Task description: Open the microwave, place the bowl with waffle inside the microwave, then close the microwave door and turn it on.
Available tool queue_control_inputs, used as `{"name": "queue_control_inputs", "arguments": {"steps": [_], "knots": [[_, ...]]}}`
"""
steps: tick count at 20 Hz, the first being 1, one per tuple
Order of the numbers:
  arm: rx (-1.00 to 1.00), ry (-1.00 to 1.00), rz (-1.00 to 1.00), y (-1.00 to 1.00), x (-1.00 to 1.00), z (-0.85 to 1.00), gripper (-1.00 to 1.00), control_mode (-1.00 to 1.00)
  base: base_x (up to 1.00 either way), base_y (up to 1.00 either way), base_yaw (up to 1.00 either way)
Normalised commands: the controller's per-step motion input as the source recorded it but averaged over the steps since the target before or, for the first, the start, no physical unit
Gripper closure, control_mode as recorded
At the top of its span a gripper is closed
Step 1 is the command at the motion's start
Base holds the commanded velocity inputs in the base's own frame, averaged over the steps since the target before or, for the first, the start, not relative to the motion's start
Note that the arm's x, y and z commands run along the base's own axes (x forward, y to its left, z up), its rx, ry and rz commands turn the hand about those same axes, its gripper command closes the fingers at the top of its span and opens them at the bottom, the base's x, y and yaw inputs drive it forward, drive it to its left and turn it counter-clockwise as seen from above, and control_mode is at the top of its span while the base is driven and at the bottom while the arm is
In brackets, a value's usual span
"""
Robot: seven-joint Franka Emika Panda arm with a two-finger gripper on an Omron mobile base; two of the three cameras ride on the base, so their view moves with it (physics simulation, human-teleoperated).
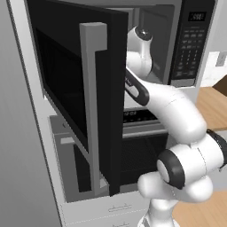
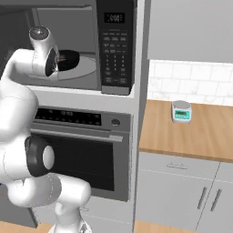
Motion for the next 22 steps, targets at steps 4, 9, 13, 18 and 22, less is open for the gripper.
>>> {"name": "queue_control_inputs", "arguments": {"steps": [4, 9, 13, 18, 22], "knots": [[0.08, -0.38, 0.00, 0.00, -0.99, 0.06, -1.00, -1.00, 0.00, 0.00, 0.00], [0.01, -0.20, 0.01, -0.01, -1.00, 0.26, -1.00, -1.00, 0.00, 0.00, 0.00], [0.00, -0.04, 0.02, -0.17, -1.00, 0.37, -1.00, -1.00, 0.00, 0.00, 0.00], [0.00, 0.00, 0.01, -0.14, -1.00, 0.24, 1.00, -1.00, 0.00, 0.00, 0.00], [0.00, 0.00, 0.00, -0.09, -1.00, 0.11, 1.00, -1.00, 0.00, 0.00, 0.00]]}}
